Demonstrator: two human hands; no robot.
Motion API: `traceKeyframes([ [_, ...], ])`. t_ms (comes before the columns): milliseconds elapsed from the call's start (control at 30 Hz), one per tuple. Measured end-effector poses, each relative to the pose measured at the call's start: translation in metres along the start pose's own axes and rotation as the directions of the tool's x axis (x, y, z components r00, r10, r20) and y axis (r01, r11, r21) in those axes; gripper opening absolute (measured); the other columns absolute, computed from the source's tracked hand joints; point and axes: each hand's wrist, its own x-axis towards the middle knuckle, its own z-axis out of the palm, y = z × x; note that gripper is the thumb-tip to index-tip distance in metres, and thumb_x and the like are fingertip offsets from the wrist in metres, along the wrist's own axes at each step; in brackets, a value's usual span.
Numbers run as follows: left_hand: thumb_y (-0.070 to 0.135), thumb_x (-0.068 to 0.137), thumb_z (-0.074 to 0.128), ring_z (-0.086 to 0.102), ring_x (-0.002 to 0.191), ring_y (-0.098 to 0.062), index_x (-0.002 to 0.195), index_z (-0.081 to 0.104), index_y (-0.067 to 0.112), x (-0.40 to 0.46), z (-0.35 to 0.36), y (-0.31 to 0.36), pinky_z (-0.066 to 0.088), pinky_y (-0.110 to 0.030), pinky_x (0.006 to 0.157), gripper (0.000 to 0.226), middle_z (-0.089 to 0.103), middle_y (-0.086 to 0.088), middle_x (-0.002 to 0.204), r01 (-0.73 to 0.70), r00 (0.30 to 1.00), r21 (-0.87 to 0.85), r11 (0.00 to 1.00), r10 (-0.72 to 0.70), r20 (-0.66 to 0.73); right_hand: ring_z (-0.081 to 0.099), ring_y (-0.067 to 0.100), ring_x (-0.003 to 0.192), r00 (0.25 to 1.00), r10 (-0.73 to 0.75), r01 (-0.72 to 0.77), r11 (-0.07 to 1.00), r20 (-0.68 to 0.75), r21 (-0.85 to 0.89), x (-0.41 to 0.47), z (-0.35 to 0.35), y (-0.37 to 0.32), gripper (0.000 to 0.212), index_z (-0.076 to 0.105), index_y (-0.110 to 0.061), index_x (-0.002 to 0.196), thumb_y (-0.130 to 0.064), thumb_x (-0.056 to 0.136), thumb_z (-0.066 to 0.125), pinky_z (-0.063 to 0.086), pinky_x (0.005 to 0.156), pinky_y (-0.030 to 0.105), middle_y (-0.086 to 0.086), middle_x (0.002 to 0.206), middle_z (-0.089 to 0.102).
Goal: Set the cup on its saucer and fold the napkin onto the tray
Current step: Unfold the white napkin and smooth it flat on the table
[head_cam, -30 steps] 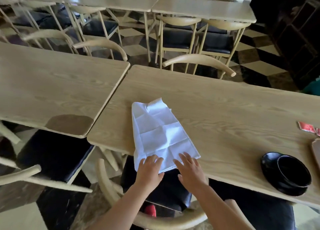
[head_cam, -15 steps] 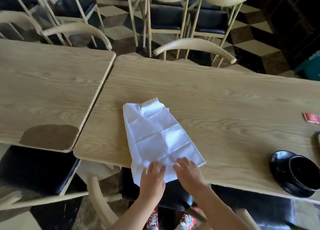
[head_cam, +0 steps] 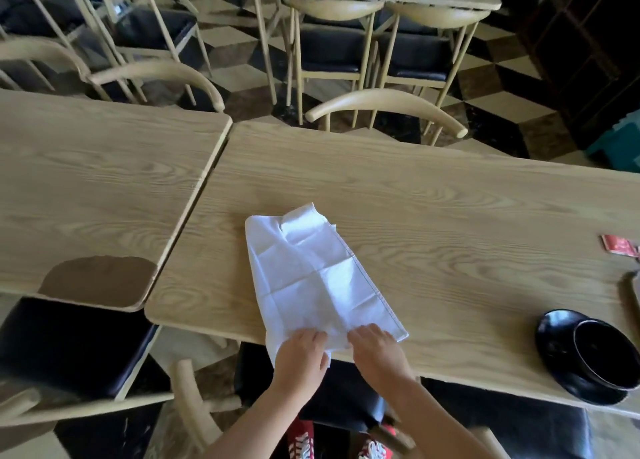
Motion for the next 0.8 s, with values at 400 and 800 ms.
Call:
traceKeyframes([
  [400,0.006,0.038,0.074,0.055,0.065,-0.023,0.085,0.046,0.014,0.026,-0.118,-0.013,0.045,-0.03,0.047,0.055,0.054,-0.005,0.078,-0.121,0.932,0.229,0.966,0.19,-0.309,0.062,0.027,0.088,0.994,0.091,-0.065,0.943,-0.064,0.325,0.044,-0.138,-0.025,0.015,0.064,-0.015,0.096,-0.016,0.083,0.055,0.045,0.068,0.033,0.006,0.095,0.07],
  [800,-0.001,0.066,0.058,0.049,0.059,-0.021,0.064,0.042,0.018,0.037,-0.23,-0.006,0.029,-0.025,0.048,0.025,0.047,0.005,0.063,-0.108,0.891,0.123,0.987,0.151,-0.427,0.053,0.015,0.068,0.982,0.055,0.019,0.924,-0.182,0.381,0.037,-0.257,-0.051,0.007,0.062,-0.011,0.086,-0.011,0.079,0.062,0.035,0.051,0.011,0.003,0.076,0.062],
])
